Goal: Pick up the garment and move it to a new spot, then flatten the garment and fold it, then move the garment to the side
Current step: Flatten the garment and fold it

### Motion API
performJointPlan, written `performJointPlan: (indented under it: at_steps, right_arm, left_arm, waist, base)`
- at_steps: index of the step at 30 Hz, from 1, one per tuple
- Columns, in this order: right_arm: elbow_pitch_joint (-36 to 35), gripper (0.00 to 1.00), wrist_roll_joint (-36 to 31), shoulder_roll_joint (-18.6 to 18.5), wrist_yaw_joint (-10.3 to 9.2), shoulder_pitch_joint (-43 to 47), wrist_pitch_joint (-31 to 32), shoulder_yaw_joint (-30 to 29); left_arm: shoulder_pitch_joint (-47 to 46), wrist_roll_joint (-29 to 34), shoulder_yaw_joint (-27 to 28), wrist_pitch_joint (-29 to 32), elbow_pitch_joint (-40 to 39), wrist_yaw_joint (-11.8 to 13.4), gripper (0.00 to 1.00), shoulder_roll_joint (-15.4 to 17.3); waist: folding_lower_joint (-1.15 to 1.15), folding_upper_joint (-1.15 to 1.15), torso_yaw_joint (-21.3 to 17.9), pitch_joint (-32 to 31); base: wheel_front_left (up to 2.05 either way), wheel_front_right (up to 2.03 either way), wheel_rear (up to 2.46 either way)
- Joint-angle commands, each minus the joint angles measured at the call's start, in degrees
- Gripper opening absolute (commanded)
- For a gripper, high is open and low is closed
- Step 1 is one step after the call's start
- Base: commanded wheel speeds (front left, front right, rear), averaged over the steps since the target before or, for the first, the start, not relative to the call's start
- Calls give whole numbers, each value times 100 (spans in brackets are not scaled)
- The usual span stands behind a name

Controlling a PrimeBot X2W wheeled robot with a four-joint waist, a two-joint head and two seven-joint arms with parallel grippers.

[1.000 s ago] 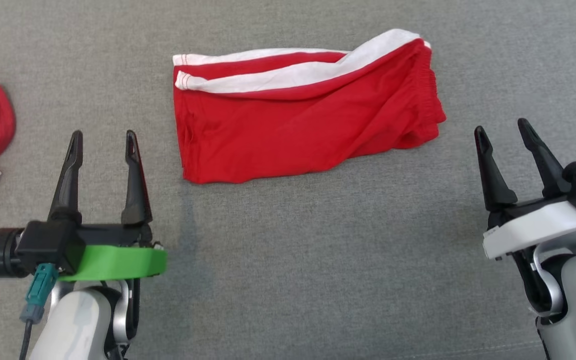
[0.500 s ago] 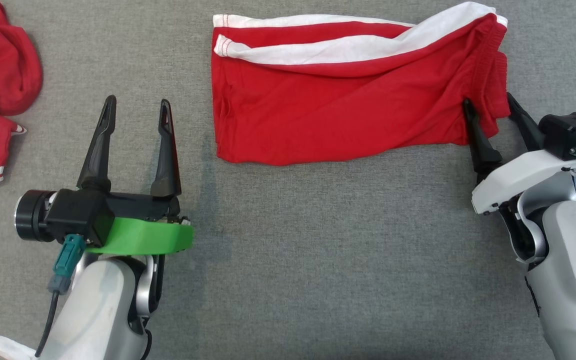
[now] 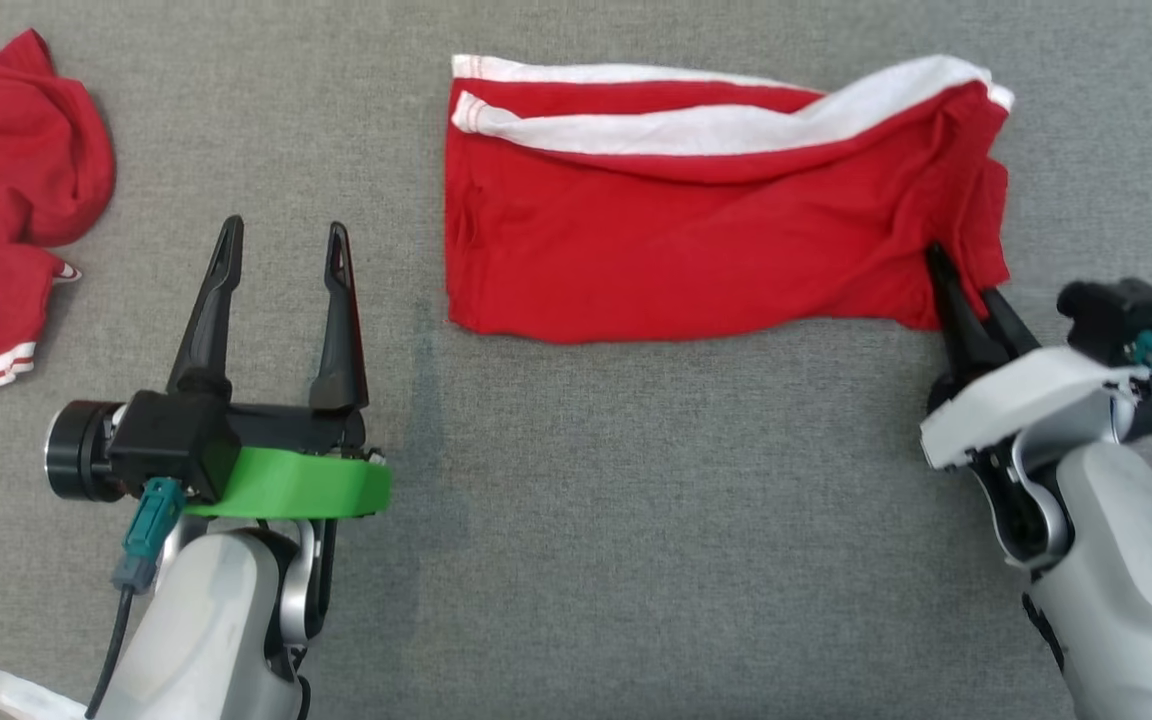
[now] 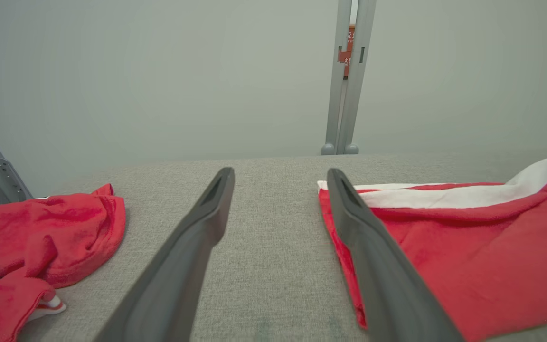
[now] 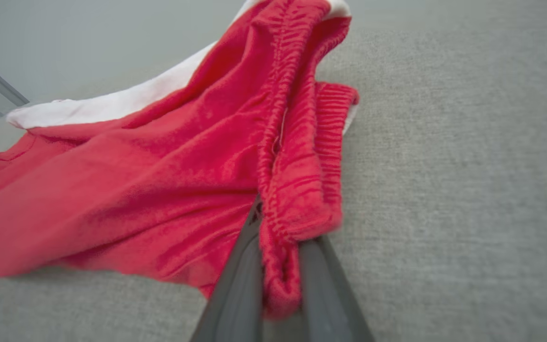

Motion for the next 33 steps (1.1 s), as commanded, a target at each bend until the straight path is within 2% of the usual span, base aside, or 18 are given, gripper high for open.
performJointPlan:
  at_steps: [1,6,9,15,20,26,32,33]
  right_arm:
    - [59,0,85,-106,-11,261,-75,-45]
    - [-106,0,285,-352,-10,552,-183,-231]
    - [-312,0,395,-413,-9,580,-18,-239]
    - [-1114,0,731,-351,-5,342,778,146]
    - [-1539,0,1055,-45,-5,9,1585,745]
    - [-1126,0,1161,497,-5,-441,1849,1364]
    - [-375,0,1183,764,-5,-791,1579,1793]
    - [-278,11,1131,772,-5,-866,1497,1876]
  left_arm:
    - [103,11,21,-27,39,1,100,5]
    - [265,-30,23,-25,71,59,100,21]
    - [332,-51,8,9,89,64,100,44]
    - [358,-85,-61,85,108,62,100,34]
    - [331,-118,-113,127,125,81,100,-24]
    - [263,-151,-192,133,148,40,100,-100]
    - [166,-161,-282,96,203,3,100,-175]
    - [155,-162,-289,87,212,2,100,-189]
  waist:
    - [0,0,-54,-144]
    - [0,0,-162,-335]
    - [0,0,-212,-431]
    - [0,0,-219,-591]
    - [0,0,-108,-631]
    - [0,0,152,-539]
    - [0,0,380,-452]
    - [0,0,400,-438]
  base:
    - [0,0,0]
    - [0,0,0]
    - [0,0,0]
    - [0,0,0]
    - [0,0,0]
    - [0,0,0]
    - [0,0,0]
    - [0,0,0]
